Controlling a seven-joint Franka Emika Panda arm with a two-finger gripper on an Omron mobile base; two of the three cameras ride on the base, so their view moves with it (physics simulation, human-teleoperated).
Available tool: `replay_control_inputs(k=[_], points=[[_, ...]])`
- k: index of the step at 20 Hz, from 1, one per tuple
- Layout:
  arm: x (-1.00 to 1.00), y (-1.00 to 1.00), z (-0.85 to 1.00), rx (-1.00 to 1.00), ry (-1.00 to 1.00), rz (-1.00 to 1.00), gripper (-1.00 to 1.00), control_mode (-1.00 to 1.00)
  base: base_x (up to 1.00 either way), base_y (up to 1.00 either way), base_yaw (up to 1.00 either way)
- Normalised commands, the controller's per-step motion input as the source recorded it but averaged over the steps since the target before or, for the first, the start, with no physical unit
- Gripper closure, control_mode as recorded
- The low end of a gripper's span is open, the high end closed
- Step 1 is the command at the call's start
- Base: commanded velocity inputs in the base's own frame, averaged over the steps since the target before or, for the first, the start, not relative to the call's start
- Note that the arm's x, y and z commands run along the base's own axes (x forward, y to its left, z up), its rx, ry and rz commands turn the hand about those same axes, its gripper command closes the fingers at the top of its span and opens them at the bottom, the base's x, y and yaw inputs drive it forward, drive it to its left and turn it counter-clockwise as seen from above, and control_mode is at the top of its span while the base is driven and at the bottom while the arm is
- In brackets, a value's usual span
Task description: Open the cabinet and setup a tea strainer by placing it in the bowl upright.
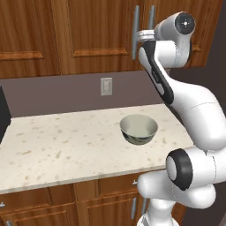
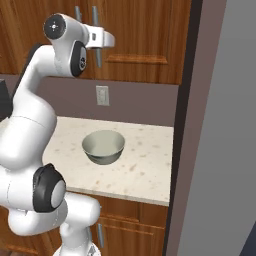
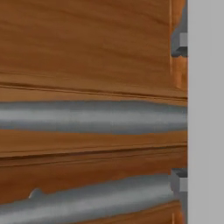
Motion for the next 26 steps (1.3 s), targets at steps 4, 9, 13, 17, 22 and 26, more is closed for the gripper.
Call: replay_control_inputs(k=[4,9,13,17,22,26], points=[[0.00,-0.47,0.00,0.01,0.00,0.00,-1.00,-1.00,0.00,0.00,0.00],[0.22,-0.04,-0.05,0.03,0.00,0.00,-1.00,-1.00,0.00,0.00,0.00],[0.14,0.03,-0.01,0.03,0.00,0.00,-1.00,-1.00,0.00,0.00,0.00],[0.01,0.21,0.00,0.01,0.00,0.00,-1.00,-1.00,0.00,0.00,0.00],[0.14,0.19,-0.02,0.00,0.00,0.00,-1.00,-1.00,0.00,0.00,0.00],[0.48,0.00,-0.23,-0.01,-0.02,0.00,-1.00,-1.00,0.00,0.00,0.00]])
